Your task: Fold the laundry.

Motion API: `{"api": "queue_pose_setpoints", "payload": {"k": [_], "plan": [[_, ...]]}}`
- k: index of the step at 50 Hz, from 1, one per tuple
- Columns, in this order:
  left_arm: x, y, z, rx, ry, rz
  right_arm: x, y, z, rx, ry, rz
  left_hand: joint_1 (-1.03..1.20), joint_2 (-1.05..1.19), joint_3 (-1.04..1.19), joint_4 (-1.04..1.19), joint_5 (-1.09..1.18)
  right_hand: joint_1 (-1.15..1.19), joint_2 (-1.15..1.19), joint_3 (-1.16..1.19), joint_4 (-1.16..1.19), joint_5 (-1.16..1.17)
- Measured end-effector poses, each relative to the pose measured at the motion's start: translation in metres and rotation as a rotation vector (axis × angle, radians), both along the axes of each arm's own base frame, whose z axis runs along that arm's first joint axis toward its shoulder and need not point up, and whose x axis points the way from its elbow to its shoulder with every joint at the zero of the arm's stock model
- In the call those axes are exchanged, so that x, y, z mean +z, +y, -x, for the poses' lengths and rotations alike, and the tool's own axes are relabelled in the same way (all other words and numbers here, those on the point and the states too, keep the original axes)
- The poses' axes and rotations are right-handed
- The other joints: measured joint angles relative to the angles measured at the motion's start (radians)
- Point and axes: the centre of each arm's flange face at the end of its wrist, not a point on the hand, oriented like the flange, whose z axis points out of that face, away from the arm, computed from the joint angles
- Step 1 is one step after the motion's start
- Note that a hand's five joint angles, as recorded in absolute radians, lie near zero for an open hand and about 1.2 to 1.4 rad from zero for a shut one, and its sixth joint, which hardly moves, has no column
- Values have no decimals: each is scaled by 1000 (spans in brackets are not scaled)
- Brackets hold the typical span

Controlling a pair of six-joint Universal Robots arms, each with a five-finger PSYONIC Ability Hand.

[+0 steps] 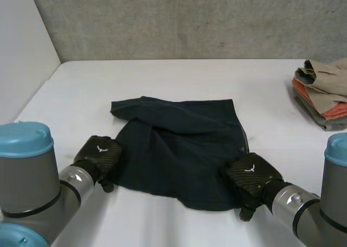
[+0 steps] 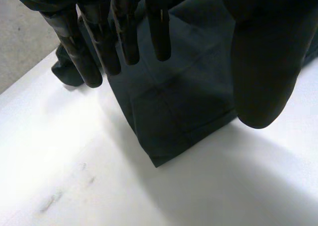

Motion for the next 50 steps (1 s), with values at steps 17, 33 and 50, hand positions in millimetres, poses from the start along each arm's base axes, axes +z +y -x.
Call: {"api": "queue_pose_setpoints", "payload": {"k": [17,33,50], "plan": [[-10,1,11,-70,17,6,-13,-15,-5,-11,-23,76,29,25,28,30,26,630,797,803,808,784],[-17,-3,13,-111,-53,48,2,-34,-13,-36,-68,178,213,202,205,202,195,655,797,805,812,784],[-24,-18,17,-98,-44,72,8,-55,-17,-81,-75,243,691,754,750,756,718,655,797,806,814,784]]}}
